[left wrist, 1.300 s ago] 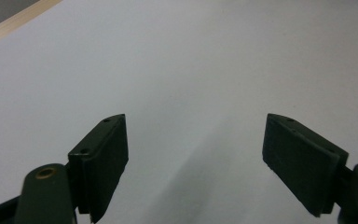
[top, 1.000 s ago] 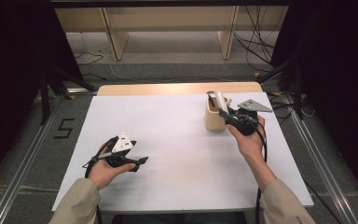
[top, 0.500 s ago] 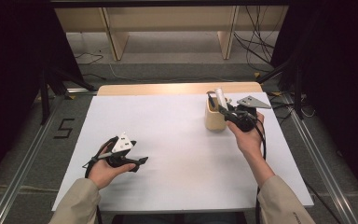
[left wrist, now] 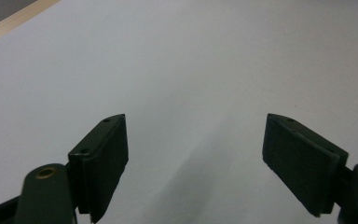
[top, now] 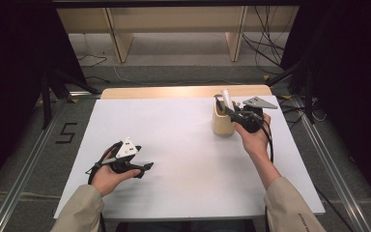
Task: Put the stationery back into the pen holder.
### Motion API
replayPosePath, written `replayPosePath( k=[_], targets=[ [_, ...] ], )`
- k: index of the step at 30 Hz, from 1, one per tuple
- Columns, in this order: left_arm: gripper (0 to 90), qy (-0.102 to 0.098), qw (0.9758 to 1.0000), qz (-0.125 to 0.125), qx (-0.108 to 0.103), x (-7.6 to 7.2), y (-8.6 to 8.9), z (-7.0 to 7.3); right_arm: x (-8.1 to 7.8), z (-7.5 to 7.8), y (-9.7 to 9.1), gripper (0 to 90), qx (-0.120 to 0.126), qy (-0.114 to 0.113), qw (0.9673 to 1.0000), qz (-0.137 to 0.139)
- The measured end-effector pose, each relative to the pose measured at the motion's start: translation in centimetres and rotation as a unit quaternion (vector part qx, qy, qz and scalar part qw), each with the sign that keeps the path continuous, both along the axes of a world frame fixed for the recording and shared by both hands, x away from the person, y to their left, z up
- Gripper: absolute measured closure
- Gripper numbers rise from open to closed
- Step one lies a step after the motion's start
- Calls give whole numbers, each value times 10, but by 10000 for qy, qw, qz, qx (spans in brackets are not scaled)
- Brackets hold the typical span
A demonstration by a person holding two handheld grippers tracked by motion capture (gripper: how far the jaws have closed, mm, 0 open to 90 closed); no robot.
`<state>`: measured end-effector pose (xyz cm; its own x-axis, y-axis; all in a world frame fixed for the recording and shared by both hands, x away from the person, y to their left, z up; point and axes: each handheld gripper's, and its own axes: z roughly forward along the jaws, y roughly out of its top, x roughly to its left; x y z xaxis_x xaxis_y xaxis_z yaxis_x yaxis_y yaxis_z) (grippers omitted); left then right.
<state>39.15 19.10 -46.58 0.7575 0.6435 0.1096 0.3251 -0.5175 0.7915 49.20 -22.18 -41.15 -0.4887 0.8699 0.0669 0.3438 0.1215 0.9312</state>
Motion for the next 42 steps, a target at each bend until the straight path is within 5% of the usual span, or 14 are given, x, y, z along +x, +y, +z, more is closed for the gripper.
replayPosePath(
  k=[42],
  targets=[
    [222,-11,10000,-17,-8,0,0,0,17,-5,7,710,-68,49,9999,-71]
  ],
)
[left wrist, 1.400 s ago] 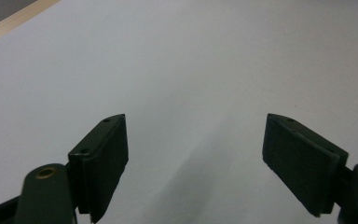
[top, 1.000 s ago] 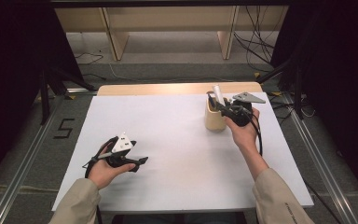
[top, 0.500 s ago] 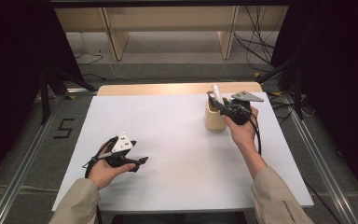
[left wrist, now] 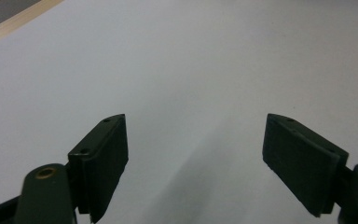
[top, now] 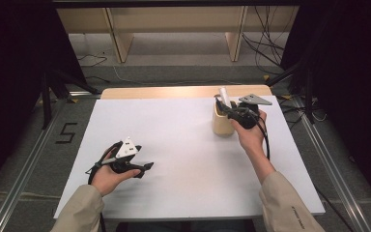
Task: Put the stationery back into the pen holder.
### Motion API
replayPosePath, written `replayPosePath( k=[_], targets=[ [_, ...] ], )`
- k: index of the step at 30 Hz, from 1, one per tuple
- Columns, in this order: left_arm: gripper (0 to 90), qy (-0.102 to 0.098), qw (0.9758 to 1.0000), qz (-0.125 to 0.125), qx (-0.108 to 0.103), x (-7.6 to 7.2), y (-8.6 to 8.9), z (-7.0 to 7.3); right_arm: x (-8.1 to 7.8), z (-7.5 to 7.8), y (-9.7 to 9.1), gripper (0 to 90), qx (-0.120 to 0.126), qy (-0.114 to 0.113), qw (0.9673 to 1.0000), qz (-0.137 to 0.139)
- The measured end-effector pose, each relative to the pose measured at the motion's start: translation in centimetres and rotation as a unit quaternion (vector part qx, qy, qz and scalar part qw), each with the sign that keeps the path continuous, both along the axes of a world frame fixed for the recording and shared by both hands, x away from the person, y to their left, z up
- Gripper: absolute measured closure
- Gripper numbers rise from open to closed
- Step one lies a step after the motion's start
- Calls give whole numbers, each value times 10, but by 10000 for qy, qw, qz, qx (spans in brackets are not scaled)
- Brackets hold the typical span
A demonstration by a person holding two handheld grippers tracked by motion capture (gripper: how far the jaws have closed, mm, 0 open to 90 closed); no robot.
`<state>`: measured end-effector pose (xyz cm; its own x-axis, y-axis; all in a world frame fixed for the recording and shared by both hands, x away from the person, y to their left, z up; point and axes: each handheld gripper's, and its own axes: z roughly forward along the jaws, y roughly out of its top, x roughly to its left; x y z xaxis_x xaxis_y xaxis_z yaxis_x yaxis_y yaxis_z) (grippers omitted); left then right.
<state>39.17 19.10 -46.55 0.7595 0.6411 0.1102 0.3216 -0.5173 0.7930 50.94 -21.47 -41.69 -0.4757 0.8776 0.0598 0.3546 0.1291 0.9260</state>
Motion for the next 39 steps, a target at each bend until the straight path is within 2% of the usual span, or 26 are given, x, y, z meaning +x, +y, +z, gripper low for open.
replayPosePath(
  k=[37,39],
  targets=[
    [223,14,10000,-11,-2,0,-1,0,6,-9,5,709,-94,98,9999,15],
    [223,20,10000,-13,-3,0,-1,-1,6,-9,5,683,-123,104,9999,40]
  ],
)
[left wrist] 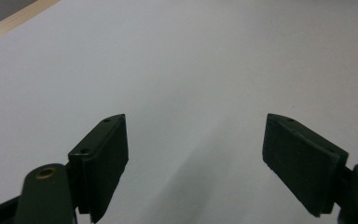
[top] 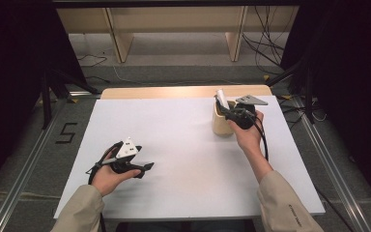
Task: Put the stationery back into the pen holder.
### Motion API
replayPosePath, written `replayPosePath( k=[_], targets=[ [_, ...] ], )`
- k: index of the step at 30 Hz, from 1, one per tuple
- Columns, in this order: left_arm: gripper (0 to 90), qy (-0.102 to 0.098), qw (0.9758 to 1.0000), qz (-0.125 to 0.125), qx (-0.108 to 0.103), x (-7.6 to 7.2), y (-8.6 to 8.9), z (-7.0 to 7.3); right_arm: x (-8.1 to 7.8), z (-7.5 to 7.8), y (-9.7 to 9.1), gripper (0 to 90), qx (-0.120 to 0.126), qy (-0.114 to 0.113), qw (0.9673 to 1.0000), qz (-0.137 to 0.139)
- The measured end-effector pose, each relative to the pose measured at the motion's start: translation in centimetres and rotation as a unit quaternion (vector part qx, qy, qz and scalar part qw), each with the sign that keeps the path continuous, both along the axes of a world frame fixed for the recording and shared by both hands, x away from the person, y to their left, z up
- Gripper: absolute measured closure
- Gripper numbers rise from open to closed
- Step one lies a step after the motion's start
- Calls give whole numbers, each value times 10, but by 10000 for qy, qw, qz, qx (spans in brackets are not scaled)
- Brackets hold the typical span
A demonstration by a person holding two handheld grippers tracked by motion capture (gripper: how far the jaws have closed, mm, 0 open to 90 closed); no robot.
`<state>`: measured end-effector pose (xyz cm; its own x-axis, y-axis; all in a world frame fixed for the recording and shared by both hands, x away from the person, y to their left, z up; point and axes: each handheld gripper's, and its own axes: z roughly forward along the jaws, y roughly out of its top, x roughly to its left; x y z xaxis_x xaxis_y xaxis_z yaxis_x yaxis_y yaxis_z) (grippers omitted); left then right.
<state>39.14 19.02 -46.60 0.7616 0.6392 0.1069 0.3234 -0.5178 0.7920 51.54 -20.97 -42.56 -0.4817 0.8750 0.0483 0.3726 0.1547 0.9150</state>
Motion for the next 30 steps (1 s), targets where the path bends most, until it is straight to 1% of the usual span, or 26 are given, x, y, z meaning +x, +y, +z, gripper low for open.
replayPosePath(
  k=[3,5,6,10,12,17,18,23,26,30],
  targets=[
    [223,2,10000,-9,-2,0,0,0,-2,1,1,540,-53,-43,10000,-41],
    [223,3,10000,-13,2,0,0,0,-3,4,1,511,-9,-93,10000,-23],
    [223,1,10000,-8,-3,0,0,0,-4,5,1,497,-1,-139,9999,-69],
    [223,4,10000,-6,-6,0,0,0,-9,10,1,473,-28,-246,9996,-96],
    [224,6,10000,-2,-7,0,0,0,-11,12,1,463,-29,-275,9996,-57],
    [225,11,10000,-13,19,-1,0,0,-17,16,1,394,-56,-180,9998,44],
    [225,9,10000,2,-7,-1,0,0,-19,17,1,383,-52,-153,9998,92],
    [224,23,10000,-3,6,-1,0,-1,-28,20,1,320,-105,41,9995,281],
    [224,26,10000,-1,4,-2,0,-1,-33,20,1,304,-116,84,9991,391],
    [224,34,10000,3,3,-2,0,-1,-38,22,0,282,-124,122,9988,464]
  ],
)
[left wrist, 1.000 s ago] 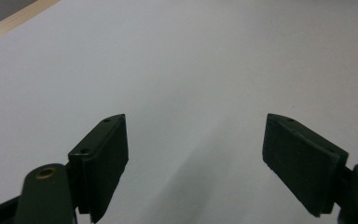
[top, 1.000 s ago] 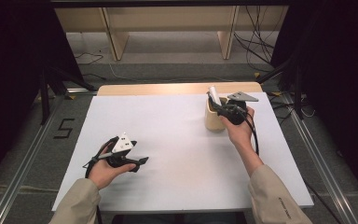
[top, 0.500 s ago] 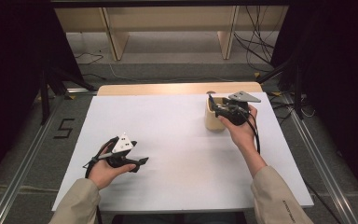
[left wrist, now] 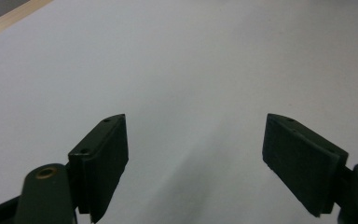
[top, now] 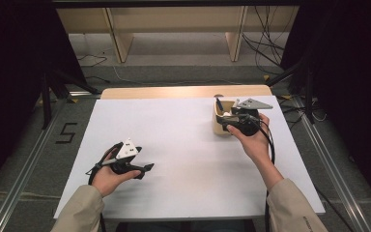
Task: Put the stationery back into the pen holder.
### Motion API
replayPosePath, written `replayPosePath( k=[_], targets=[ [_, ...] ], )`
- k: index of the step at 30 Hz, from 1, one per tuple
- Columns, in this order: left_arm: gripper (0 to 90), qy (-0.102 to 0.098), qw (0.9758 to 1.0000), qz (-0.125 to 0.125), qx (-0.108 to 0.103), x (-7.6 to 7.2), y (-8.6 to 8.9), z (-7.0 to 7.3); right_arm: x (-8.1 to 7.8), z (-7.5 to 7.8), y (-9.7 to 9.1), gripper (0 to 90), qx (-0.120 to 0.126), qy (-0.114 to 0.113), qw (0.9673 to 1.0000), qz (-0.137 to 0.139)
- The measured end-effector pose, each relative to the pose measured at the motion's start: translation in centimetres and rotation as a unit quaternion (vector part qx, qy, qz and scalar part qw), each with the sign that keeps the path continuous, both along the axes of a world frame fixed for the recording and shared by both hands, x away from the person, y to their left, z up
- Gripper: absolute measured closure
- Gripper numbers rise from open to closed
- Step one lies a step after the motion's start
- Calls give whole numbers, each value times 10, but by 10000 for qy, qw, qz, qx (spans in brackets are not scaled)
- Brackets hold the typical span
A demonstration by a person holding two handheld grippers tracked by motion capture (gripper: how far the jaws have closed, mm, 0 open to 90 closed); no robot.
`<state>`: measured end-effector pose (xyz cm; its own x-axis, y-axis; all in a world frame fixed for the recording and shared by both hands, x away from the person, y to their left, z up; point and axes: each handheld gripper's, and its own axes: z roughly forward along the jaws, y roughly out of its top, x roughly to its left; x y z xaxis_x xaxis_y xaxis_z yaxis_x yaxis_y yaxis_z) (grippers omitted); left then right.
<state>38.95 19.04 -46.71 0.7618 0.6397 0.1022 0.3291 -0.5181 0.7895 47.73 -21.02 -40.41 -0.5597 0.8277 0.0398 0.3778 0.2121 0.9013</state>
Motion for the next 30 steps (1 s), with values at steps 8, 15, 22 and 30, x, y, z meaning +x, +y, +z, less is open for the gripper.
replayPosePath(
  k=[8,15,22,30],
  targets=[
    [223,21,10000,13,-11,-2,1,-1,-12,-6,-10,258,58,83,9999,53],
    [222,31,10000,4,-11,-3,1,-2,-27,-13,-19,250,28,167,9997,156],
    [222,33,10000,-23,7,-5,0,-3,-45,-25,-28,236,-65,300,9992,246],
    [220,43,10000,-32,-15,-9,0,-3,-68,-36,-38,223,-19,429,9978,513]
  ],
)
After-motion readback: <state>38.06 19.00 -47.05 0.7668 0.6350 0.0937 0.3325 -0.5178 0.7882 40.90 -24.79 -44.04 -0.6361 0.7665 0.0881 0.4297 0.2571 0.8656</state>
